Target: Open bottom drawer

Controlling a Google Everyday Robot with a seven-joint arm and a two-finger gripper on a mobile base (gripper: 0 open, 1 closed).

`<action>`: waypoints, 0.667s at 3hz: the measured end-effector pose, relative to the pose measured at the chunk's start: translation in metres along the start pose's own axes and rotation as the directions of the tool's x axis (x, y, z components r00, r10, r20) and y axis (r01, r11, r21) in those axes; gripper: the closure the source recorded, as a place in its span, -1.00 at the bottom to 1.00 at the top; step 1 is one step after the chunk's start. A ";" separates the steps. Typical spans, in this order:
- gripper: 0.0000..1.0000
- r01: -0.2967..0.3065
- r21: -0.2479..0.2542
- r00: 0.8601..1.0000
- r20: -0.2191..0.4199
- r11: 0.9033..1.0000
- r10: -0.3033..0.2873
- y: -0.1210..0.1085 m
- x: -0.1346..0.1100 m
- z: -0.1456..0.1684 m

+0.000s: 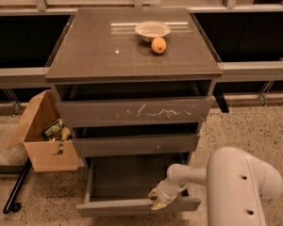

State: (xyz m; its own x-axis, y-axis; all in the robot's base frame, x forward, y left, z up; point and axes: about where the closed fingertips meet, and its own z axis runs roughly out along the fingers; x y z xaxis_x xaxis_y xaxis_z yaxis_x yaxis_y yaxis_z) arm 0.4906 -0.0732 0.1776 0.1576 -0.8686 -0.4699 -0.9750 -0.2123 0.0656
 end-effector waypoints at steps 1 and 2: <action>1.00 -0.006 -0.001 1.000 0.018 1.000 0.006 0.007 -0.004 0.003; 1.00 -0.012 0.006 0.998 0.057 1.000 0.011 0.016 -0.004 0.007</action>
Offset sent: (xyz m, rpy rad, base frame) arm -0.1243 -0.0088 -0.0296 0.4880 0.0576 -0.1443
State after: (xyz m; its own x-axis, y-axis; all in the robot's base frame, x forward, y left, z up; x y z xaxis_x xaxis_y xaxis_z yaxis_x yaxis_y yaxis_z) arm 0.4729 -0.0700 0.1748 0.1374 -0.8442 -0.5181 -0.9776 -0.1997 0.0662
